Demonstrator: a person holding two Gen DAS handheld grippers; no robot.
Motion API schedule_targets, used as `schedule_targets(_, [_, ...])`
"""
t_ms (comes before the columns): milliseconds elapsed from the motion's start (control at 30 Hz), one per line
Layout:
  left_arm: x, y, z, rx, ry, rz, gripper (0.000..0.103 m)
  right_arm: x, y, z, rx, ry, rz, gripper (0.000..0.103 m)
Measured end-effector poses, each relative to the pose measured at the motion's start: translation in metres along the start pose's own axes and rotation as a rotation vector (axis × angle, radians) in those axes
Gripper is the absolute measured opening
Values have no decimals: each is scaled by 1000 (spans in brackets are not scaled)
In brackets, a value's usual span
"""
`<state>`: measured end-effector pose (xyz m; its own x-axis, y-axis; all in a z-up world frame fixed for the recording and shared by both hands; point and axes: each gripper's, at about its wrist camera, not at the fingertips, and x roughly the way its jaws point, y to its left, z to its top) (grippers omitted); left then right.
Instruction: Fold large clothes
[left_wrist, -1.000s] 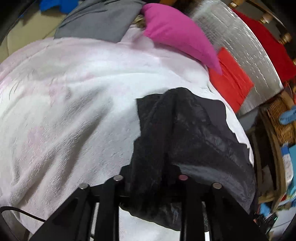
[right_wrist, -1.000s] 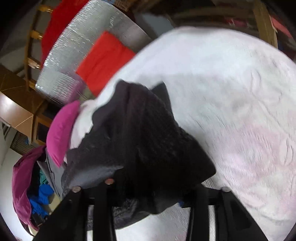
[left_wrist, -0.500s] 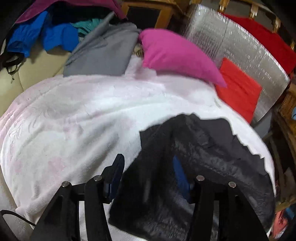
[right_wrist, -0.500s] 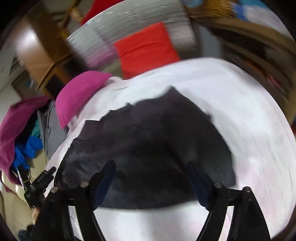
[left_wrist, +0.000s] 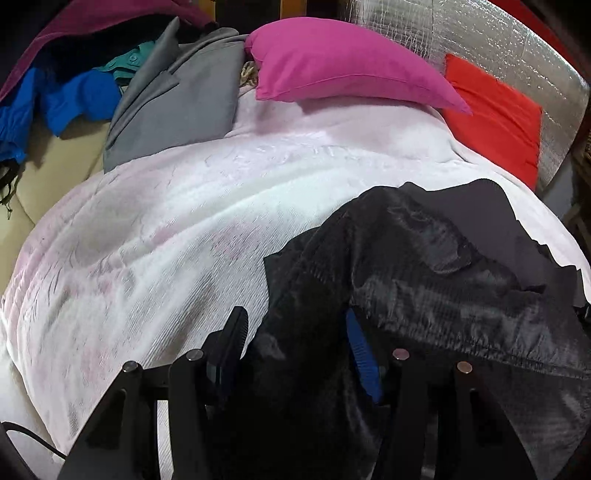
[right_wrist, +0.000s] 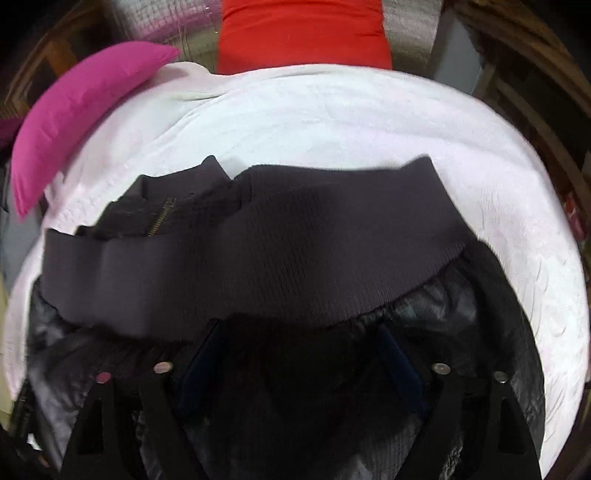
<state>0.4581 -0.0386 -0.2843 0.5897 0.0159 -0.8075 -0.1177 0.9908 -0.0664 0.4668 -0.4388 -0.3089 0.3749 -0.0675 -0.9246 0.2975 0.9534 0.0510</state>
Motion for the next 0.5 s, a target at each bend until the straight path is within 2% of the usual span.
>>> schedule_targets(33, [0, -1, 1, -1, -3, -2, 56, -2, 6, 0, -34, -16, -28, 41])
schedule_targets(67, [0, -1, 2, -3, -8, -6, 56, -3, 12, 2, -61, -27, -48, 32])
schedule_targets(133, [1, -2, 4, -13, -14, -14, 56, -10, 18, 6, -80, -70, -69, 25])
schedule_targets(267, [0, 2, 6, -49, -25, -37, 56, -30, -1, 19, 46, -191, -10, 24])
schedule_targets(367, [-1, -1, 6, -40, -31, -28, 56, -5, -14, 13, 104, -135, 12, 24])
schedule_targets(500, [-3, 1, 9, -28, -34, -34, 56, -6, -19, -3, 114, -182, 55, 30])
